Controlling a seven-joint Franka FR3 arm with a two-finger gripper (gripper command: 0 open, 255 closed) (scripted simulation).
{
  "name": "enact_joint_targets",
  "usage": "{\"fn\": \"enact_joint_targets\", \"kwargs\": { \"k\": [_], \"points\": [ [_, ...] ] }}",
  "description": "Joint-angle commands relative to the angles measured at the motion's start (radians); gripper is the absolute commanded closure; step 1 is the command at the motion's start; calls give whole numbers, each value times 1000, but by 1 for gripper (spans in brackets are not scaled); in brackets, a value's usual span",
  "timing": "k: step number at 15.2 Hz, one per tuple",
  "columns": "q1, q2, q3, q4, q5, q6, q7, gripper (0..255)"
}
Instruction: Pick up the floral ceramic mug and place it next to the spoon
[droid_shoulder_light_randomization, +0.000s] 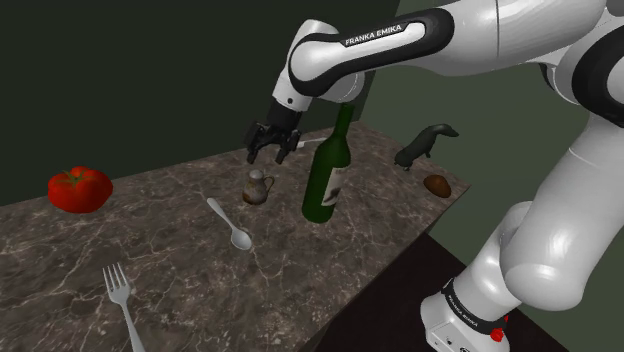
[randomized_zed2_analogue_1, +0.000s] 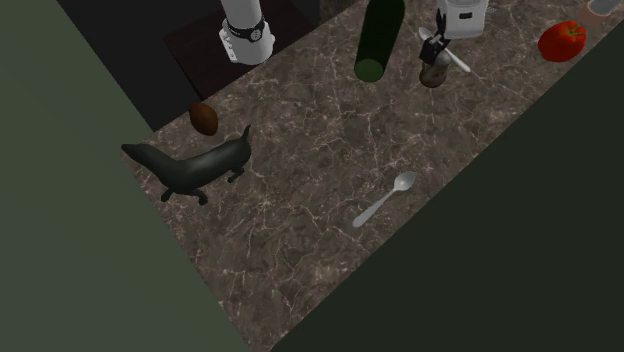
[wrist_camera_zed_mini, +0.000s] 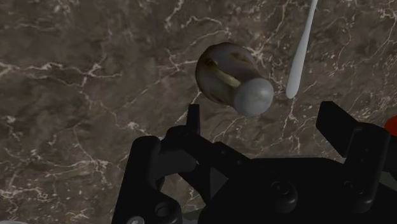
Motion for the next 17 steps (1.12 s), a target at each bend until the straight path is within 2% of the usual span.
{"fn": "enact_joint_targets", "kwargs": {
  "k": [1, 7, 8, 17],
  "points": [
    [2, 8, 2, -6, 1, 8, 1, 0],
    [2, 8, 1, -6, 1, 8, 1, 0],
    [3, 12, 2, -1, 0, 7, 3, 255],
    [3, 1, 1, 4, -1, 1, 5, 255]
  ]
}}
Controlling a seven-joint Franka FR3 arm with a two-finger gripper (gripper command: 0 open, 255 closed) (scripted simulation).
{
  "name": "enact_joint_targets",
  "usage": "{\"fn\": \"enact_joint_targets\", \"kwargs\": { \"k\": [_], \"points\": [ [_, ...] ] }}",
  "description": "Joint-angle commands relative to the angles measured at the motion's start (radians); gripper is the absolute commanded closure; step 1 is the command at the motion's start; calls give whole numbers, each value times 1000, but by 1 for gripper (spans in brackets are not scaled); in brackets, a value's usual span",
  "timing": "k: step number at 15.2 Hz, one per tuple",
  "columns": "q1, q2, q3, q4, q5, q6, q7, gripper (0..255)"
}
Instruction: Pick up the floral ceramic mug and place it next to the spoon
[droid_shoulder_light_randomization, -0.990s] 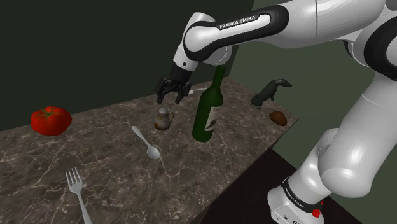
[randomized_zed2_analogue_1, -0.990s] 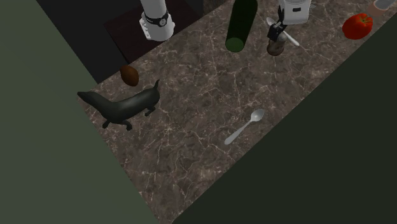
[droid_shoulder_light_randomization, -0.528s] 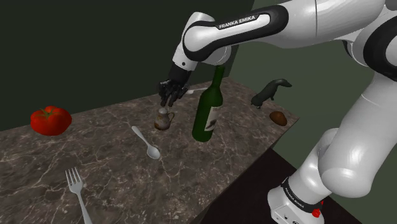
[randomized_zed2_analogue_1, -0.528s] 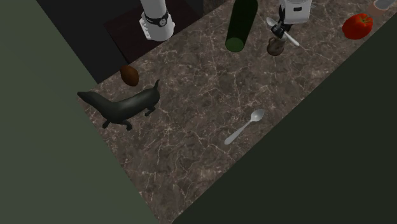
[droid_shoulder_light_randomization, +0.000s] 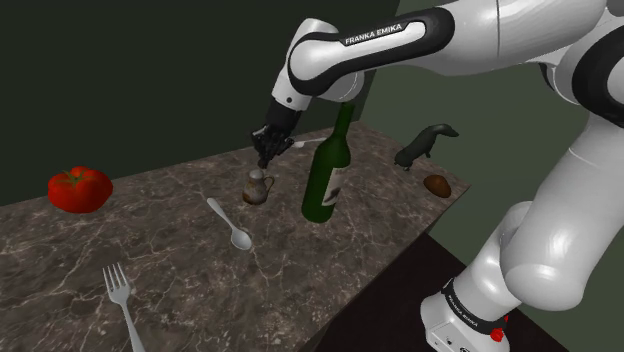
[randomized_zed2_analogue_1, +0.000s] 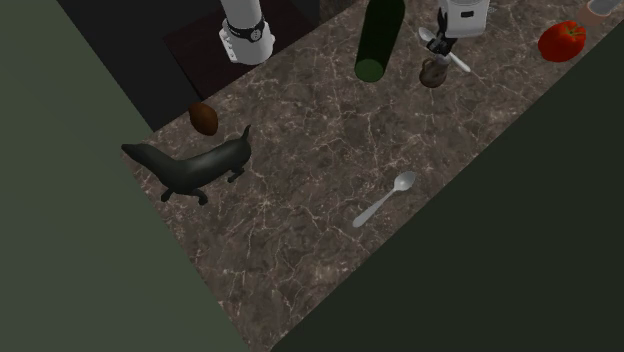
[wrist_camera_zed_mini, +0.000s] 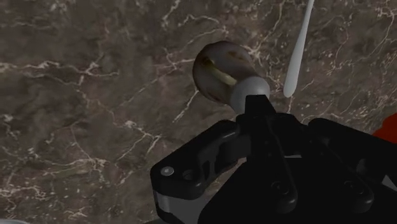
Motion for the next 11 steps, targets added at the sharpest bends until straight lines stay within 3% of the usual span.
{"fn": "enact_joint_targets", "kwargs": {
  "k": [1, 3, 11],
  "points": [
    [0, 1, 0, -1, 0, 0, 0, 0],
    [31, 334, 13, 518, -218, -495, 41, 0],
    [48, 341, 6, 430, -214, -406, 34, 0]
  ]
}}
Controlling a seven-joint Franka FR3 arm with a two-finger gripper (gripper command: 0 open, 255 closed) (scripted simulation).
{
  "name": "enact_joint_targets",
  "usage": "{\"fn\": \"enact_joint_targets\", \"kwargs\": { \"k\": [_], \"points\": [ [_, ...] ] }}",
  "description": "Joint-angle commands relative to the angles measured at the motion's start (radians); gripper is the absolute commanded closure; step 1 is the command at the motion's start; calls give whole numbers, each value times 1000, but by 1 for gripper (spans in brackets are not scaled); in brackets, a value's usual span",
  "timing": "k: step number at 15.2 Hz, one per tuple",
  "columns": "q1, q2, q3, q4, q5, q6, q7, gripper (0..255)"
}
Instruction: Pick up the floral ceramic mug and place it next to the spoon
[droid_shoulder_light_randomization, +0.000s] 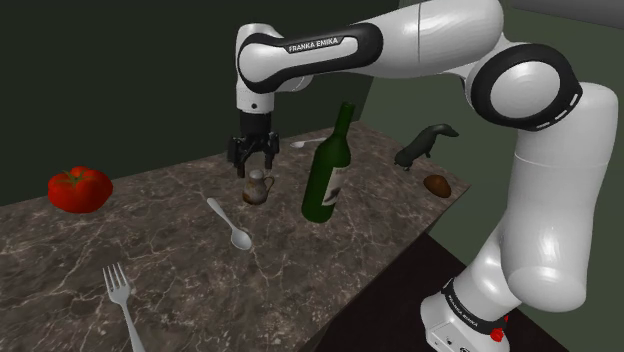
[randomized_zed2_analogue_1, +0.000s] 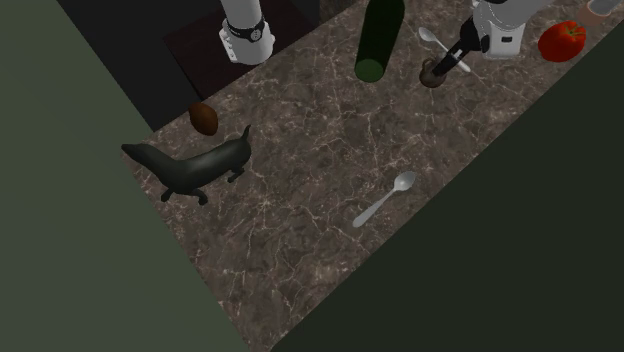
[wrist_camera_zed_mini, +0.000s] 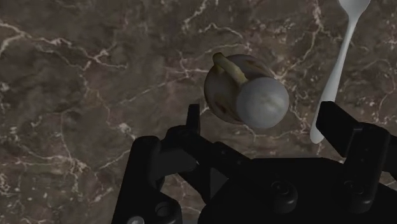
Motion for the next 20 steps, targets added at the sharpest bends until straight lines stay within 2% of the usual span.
{"fn": "enact_joint_targets", "kwargs": {
  "k": [1, 8, 9, 18, 20],
  "points": [
    [1, 2, 0, -20, 0, 22, -1, 0],
    [1, 2, 0, -20, 0, 21, -1, 0],
    [1, 2, 0, -20, 0, 21, -1, 255],
    [1, 2, 0, -20, 0, 22, -1, 255],
    [1, -6, 1, -6, 0, -1, 2, 255]
  ]
}}
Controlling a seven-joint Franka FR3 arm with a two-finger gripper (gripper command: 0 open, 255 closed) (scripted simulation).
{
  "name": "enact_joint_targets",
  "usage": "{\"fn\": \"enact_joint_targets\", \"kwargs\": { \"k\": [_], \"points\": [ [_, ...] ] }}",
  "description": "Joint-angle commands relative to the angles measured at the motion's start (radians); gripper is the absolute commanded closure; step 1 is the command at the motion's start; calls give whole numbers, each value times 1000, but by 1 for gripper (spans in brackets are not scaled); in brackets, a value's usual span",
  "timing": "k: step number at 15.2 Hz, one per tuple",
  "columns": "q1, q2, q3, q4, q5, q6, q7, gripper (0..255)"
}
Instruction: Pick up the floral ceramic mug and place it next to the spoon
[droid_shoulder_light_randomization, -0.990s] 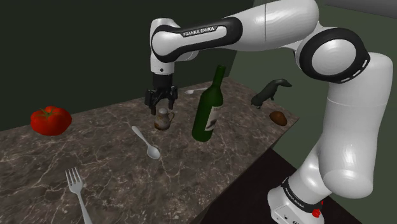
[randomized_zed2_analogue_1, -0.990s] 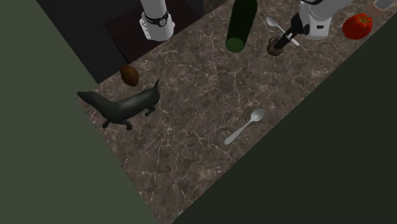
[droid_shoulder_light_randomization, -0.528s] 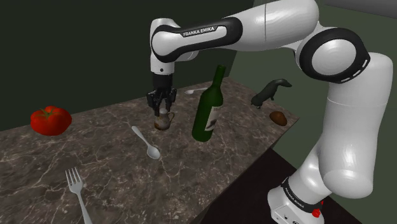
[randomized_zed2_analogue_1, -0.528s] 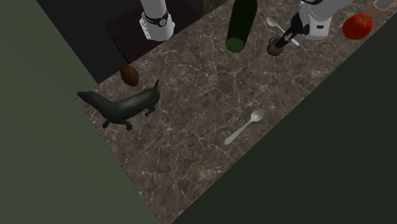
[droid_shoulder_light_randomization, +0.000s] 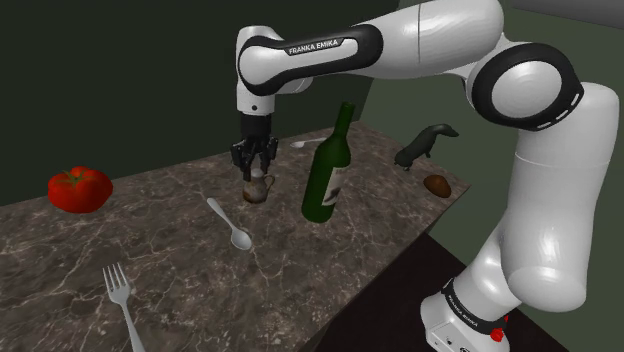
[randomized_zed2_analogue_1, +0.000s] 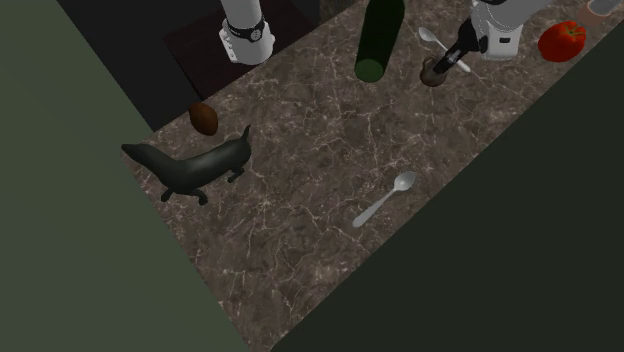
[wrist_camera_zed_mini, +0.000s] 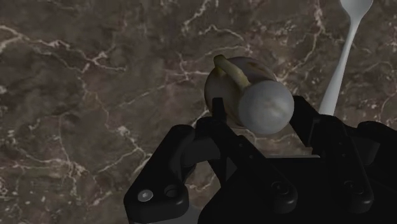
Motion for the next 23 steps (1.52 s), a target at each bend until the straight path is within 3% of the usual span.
{"fn": "enact_joint_targets", "kwargs": {
  "k": [1, 23],
  "points": [
    [0, -7, 0, 16, 0, -22, 3, 255],
    [-2, -40, 5, 263, 1, -299, 43, 255]
  ]
}}
